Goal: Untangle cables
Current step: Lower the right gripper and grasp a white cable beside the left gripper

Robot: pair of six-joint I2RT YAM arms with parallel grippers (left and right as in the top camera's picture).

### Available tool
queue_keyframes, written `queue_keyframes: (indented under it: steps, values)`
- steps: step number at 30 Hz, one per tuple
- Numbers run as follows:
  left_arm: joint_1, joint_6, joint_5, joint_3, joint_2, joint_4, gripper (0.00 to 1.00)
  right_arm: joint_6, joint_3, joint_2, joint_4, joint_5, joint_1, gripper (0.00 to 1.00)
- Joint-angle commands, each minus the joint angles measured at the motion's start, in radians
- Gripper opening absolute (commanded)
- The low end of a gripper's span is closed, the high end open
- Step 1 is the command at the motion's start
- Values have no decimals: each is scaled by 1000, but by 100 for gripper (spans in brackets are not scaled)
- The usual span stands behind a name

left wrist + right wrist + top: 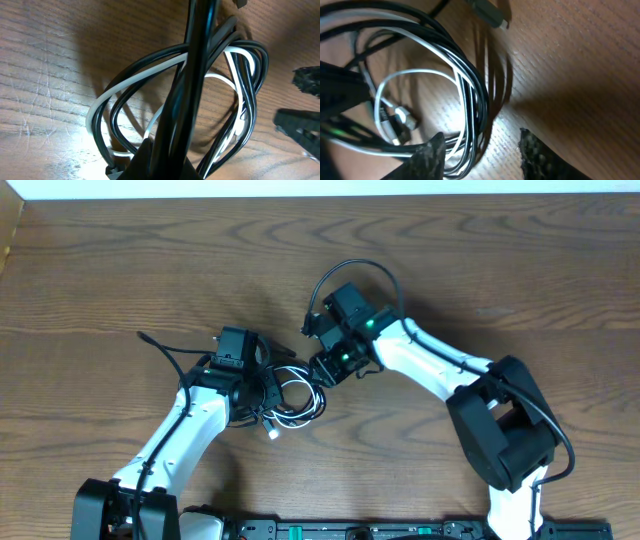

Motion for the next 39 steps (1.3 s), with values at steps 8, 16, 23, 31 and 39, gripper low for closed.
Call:
queue_keyframes:
  steps: [8, 16, 23, 31, 39]
  values:
    - [0, 18, 16, -2, 8, -6, 8, 65, -4, 12, 24, 274, 80, 40]
    - [-1, 18, 35, -2, 8, -6, 8, 76, -47, 13, 103, 290, 92, 39]
    - [-1, 18, 42, -2, 8, -6, 8, 77, -66, 13, 141, 289, 92, 39]
    - [-1, 18, 42, -2, 8, -6, 8, 84, -67, 40, 158, 289, 93, 40]
    - [0, 18, 37, -2, 8, -6, 8, 87, -67, 140, 189, 447, 113, 38]
